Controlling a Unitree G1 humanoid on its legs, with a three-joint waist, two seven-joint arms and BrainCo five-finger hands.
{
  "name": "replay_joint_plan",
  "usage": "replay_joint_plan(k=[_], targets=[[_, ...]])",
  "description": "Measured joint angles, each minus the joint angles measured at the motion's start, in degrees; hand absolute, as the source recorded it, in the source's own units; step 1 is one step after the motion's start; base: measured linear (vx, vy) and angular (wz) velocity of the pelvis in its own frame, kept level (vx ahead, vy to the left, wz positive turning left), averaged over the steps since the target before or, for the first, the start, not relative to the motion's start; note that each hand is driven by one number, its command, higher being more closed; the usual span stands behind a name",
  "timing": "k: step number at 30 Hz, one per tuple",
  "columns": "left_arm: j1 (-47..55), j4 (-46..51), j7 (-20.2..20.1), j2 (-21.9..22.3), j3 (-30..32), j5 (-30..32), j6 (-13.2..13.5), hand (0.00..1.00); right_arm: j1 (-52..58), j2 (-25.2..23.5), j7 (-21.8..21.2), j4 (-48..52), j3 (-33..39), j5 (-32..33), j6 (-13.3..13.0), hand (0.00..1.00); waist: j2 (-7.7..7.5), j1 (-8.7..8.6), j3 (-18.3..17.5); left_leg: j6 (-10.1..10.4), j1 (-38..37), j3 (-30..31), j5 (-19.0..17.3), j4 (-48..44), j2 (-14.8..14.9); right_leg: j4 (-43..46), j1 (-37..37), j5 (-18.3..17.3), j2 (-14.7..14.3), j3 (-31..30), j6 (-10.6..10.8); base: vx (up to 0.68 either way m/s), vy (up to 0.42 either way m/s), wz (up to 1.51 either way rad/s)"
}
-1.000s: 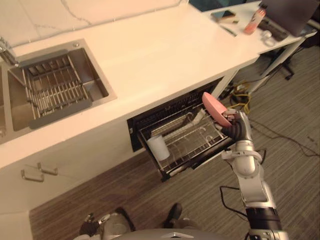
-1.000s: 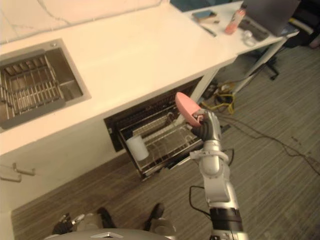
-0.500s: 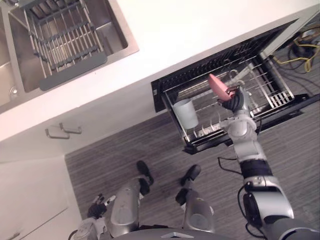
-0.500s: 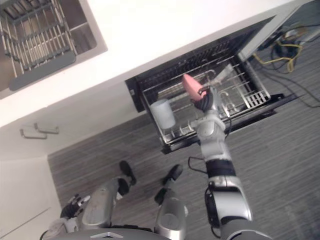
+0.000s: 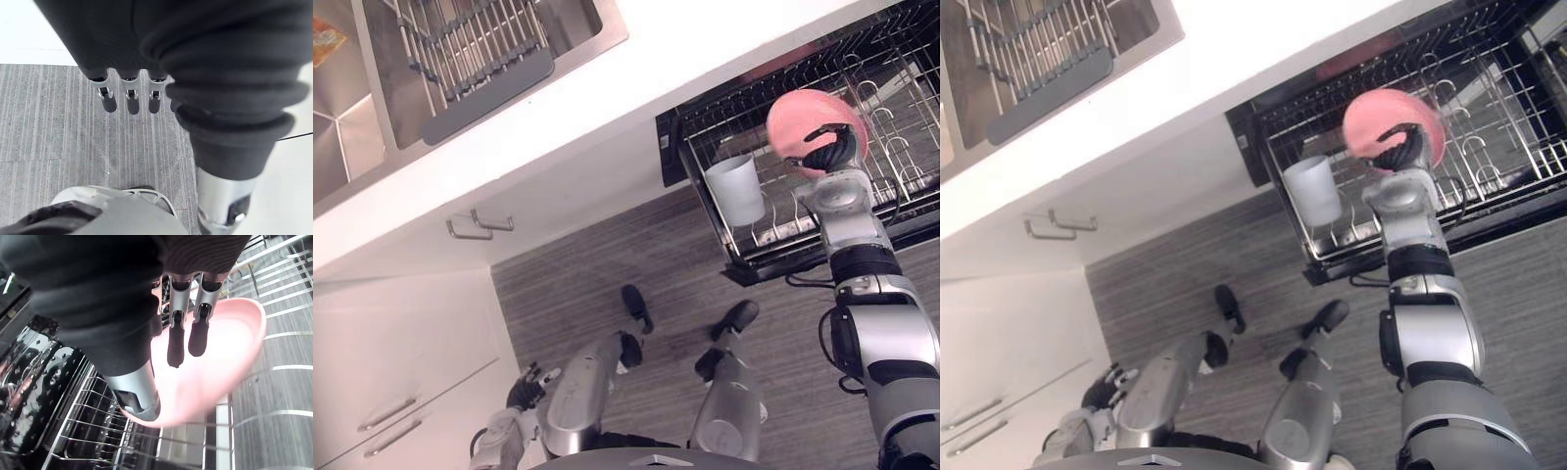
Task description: Walk over to the sink, pick up the cup, carry it to the dishwasher, place the cup inside the dishwasher, then close the dishwasher door
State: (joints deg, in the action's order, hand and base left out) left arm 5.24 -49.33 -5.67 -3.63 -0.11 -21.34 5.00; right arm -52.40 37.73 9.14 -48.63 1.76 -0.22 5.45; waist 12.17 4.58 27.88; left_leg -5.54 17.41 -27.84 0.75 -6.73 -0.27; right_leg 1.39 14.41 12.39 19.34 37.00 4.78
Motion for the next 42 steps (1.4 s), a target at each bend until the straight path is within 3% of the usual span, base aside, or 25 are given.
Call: replay_joint_plan(k=[3,5,7,10,13,14,15,17,18,19,23,26,29,31,33,35,41,42], targets=[[0.0,0.9,0.0,0.0,0.0,0.0,-0.1,0.00,1.0,-0.1,-5.3,1.0,4.2,9.9,0.0,0.00,-0.02,-0.30,0.0,0.1,-1.3,0.1,0.5,1.2,-0.5,1.2,-0.3,-0.4,0.6,-0.2,0.0,0.02,-0.011,0.01],[0.1,1.3,0.0,0.1,0.0,0.0,0.1,0.00,4.5,-0.7,-7.7,6.0,8.2,18.0,-0.4,0.00,-0.07,-0.55,0.0,0.0,-2.7,0.1,1.0,2.4,-0.8,2.0,-0.9,-1.2,0.9,-0.3,-0.3,0.00,0.000,0.00],[0.2,1.3,0.0,0.0,0.1,0.0,0.2,0.00,8.2,-3.0,-8.1,13.5,12.8,21.8,-2.1,0.00,-0.42,-1.79,0.3,0.4,-4.3,0.1,1.4,4.1,-1.2,2.2,-1.8,-1.5,0.9,-0.3,-0.1,0.04,-0.062,0.01],[0.9,1.3,0.1,-0.2,0.3,0.0,1.1,0.00,15.0,-7.0,-6.2,27.0,20.5,23.4,-6.3,0.00,-1.31,-3.52,0.4,0.8,-6.5,-0.5,1.6,5.9,-1.3,2.2,-2.8,-1.8,0.7,-1.1,0.0,0.05,-0.090,-0.11],[1.9,0.9,0.3,-0.9,1.7,0.0,2.3,0.00,20.6,-10.5,2.7,34.5,28.2,23.2,-10.7,0.00,-3.43,-5.60,0.1,1.2,-8.0,-1.9,1.7,7.0,-1.2,2.0,-2.9,-1.9,0.2,-2.4,0.0,0.08,-0.156,-0.23],[2.4,0.7,0.6,-0.9,2.3,-0.9,2.5,0.00,22.8,-11.0,8.2,34.7,31.1,23.1,-11.5,1.00,-4.21,-6.35,-0.3,1.4,-9.0,-2.2,1.7,7.6,-1.2,1.9,-3.2,-1.9,0.0,-3.0,0.1,0.08,-0.143,-0.28],[2.6,0.2,0.8,-1.0,2.4,-1.2,2.7,0.00,24.3,-11.4,11.0,34.5,32.8,24.8,-11.7,1.00,-4.63,-6.69,-0.5,1.6,-9.6,-2.5,1.6,7.9,-1.2,1.9,-3.5,-2.0,-0.1,-3.3,0.2,0.08,-0.143,-0.26],[3.0,-1.4,1.6,-1.7,2.5,-2.3,3.1,0.00,30.5,-14.2,17.5,33.2,37.7,34.1,-12.0,1.00,-6.03,-7.95,-1.4,1.9,-11.0,-3.2,1.4,8.1,-0.9,1.9,-4.3,-2.6,-0.5,-4.0,0.2,0.10,-0.153,-0.21],[3.2,-1.6,1.7,-1.9,2.4,-2.4,3.1,0.00,32.1,-15.0,18.0,32.2,38.4,36.2,-12.0,1.00,-6.37,-8.27,-1.7,1.9,-11.4,-3.5,1.3,8.3,-0.9,2.0,-4.4,-2.8,-0.7,-4.3,0.2,0.11,-0.161,-0.21],[3.3,-2.0,1.9,-1.9,2.5,-2.7,3.2,0.00,35.3,-16.2,18.8,29.5,39.3,42.7,-11.7,1.00,-6.74,-8.58,-2.1,2.1,-12.0,-3.9,1.3,8.7,-0.8,2.2,-4.5,-3.1,-0.9,-4.9,0.1,0.10,-0.158,-0.19],[3.3,-2.0,2.5,-2.0,2.5,-3.2,3.0,0.00,41.3,-21.1,15.8,20.2,39.0,59.1,-9.1,1.00,-6.78,-9.47,-2.1,2.5,-12.5,-4.0,1.5,9.2,-0.4,3.4,-4.4,-4.0,-1.1,-4.9,0.4,0.07,-0.153,-0.04],[3.0,-1.9,2.9,-2.0,2.4,-3.2,2.5,0.00,42.9,-26.5,8.8,14.8,33.8,67.5,-4.5,1.00,-6.69,-8.74,-2.1,3.2,-12.4,-3.4,1.6,9.4,-0.1,4.2,-4.2,-4.9,-1.1,-4.5,0.1,0.04,-0.149,0.07],[2.3,-1.9,3.2,-1.9,2.2,-2.6,1.8,0.00,41.2,-26.8,3.8,13.6,29.0,67.2,-2.4,1.00,-5.96,-7.65,-2.2,3.1,-11.7,-2.1,2.0,9.9,-0.3,4.4,-4.1,-5.2,-0.8,-3.1,-0.1,0.02,-0.092,0.19],[2.2,-1.9,3.6,-1.9,1.7,-2.0,1.3,0.00,37.5,-26.1,2.2,12.8,27.5,64.8,-2.5,1.00,-5.60,-6.79,-2.2,3.0,-10.7,-1.7,2.4,9.9,-0.5,4.8,-3.4,-5.2,-0.5,-2.6,-0.1,0.03,-0.095,0.22],[1.5,-1.9,4.1,-1.9,0.9,-2.0,0.5,0.00,31.4,-22.9,1.9,9.2,25.7,59.3,-2.4,1.00,-4.76,-5.77,-2.1,2.6,-9.3,-0.8,3.1,9.8,-0.8,5.4,-2.3,-5.2,0.0,-2.0,-0.2,0.03,-0.065,0.24],[0.6,-1.8,4.2,-1.4,-0.8,-2.0,0.0,0.00,24.0,-16.4,3.8,2.8,24.1,51.3,-1.3,1.00,-2.46,-4.54,-1.4,1.7,-8.1,1.0,4.1,9.8,-1.3,6.1,-2.1,-5.2,0.7,-0.5,-0.2,0.04,-0.077,0.40],[0.4,-0.8,4.2,-0.4,-2.9,-2.1,-0.3,0.00,12.5,-5.5,6.4,-5.9,16.7,31.6,4.8,1.00,1.10,-3.17,-0.8,1.0,-5.1,6.0,5.9,9.5,-2.7,11.7,0.9,-6.9,3.9,1.4,0.0,0.02,-0.063,0.26],[0.4,-0.7,4.1,-0.3,-3.0,-2.1,-0.3,0.00,10.7,-5.0,6.5,-7.0,15.7,29.4,5.6,1.00,1.13,-2.85,-0.8,1.0,-4.8,6.5,6.1,9.5,-2.8,12.7,1.5,-7.3,4.4,1.3,0.0,-0.03,-0.055,0.26]])
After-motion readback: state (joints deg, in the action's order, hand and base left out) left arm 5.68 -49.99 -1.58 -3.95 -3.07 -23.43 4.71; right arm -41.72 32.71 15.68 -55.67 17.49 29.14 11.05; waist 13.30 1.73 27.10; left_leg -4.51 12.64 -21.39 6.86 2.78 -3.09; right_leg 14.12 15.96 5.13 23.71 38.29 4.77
